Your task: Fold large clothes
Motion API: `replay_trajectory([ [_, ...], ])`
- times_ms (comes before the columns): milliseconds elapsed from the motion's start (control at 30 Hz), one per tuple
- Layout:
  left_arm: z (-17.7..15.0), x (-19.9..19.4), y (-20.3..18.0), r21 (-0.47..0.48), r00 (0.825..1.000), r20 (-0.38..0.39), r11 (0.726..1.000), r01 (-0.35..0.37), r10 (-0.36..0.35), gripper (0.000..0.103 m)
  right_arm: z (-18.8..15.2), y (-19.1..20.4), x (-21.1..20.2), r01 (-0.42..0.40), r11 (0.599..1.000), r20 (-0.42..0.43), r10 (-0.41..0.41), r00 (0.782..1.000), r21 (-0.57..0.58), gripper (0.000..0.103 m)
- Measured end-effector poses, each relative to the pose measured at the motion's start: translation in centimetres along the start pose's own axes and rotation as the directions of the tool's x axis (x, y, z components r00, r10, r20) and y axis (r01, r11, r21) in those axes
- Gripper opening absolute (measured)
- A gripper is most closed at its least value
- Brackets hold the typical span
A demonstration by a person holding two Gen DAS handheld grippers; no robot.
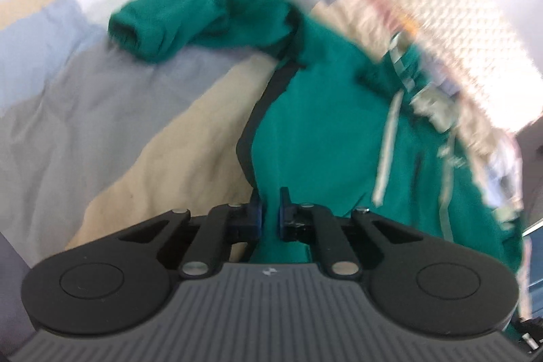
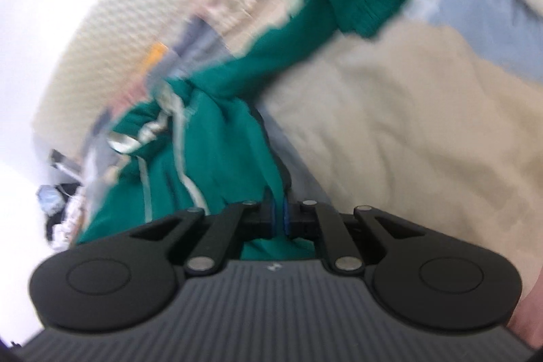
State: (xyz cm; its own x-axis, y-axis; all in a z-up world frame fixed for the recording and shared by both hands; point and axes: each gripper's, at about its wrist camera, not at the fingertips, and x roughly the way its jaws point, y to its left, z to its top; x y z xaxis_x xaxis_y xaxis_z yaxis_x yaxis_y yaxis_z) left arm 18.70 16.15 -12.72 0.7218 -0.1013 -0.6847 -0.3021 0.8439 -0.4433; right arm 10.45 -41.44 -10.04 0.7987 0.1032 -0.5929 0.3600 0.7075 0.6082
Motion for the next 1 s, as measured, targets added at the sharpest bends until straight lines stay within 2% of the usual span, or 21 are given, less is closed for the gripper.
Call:
replay_trajectory([
  [67,0.3,-1.4,0.0,-0.017,0.999,0.019,0.999,0.029,-0.029,0.009,0.0,0.2,-0.8,-0.018,1.000,0.015,0.018,1.000,0.003,0.007],
  [167,0.0,-2.3,0.5,-0.045,1.000,0.006,0.999,0.028,-0.027,0.008,-0.2,0.3,-0.8,0.047,0.999,0.020,-0.046,0.999,-0.020,0.007],
  [300,-0.6,-1.4,1.8,-0.070,0.999,-0.023,0.996,-0.048,0.047,0.008,-0.6,-0.5,1.9,0.183,0.982,-0.065,-0.185,0.981,-0.042,0.007],
  [400,-0.6,0.1,2.1,-0.050,0.993,-0.047,0.992,-0.115,0.113,0.009,-1.1,-1.7,3.9,0.246,0.969,-0.133,-0.247,0.960,-0.029,0.007],
  [567,-1.2,2.6,1.7,0.034,0.973,-0.089,0.977,-0.212,0.214,0.009,-1.4,-2.7,5.0,0.265,0.964,-0.174,-0.260,0.950,0.006,0.009],
  [733,-1.5,2.3,1.2,0.059,0.974,-0.074,0.976,-0.211,0.215,0.011,-1.5,-1.8,4.1,0.258,0.966,-0.148,-0.259,0.955,-0.028,0.012],
  [767,-1.5,2.0,1.0,0.061,0.975,-0.067,0.977,-0.206,0.210,0.015,-1.5,-1.4,3.9,0.256,0.966,-0.138,-0.260,0.956,-0.046,0.012],
  [800,-1.5,1.7,0.8,0.064,0.975,-0.061,0.976,-0.210,0.213,0.028,-1.5,-1.3,3.8,0.255,0.965,-0.130,-0.262,0.956,-0.063,0.012],
  [833,-1.5,1.2,0.6,0.054,0.978,-0.056,0.979,-0.199,0.202,0.052,-1.5,-0.9,3.6,0.258,0.963,-0.122,-0.266,0.956,-0.083,0.012],
  [867,-1.5,0.8,0.6,0.041,0.981,-0.055,0.983,-0.182,0.184,0.061,-1.5,-0.7,3.5,0.261,0.960,-0.118,-0.271,0.955,-0.098,0.016],
  [967,-1.1,-0.6,-0.3,0.053,0.985,-0.013,0.984,-0.170,0.171,0.064,-1.2,-0.7,2.9,0.269,0.958,-0.088,-0.278,0.957,-0.099,0.044],
  [1000,-1.1,-1.1,-0.6,0.060,0.987,0.003,0.985,-0.160,0.161,0.064,-1.1,-0.6,2.6,0.267,0.958,-0.069,-0.275,0.959,-0.100,0.047],
])
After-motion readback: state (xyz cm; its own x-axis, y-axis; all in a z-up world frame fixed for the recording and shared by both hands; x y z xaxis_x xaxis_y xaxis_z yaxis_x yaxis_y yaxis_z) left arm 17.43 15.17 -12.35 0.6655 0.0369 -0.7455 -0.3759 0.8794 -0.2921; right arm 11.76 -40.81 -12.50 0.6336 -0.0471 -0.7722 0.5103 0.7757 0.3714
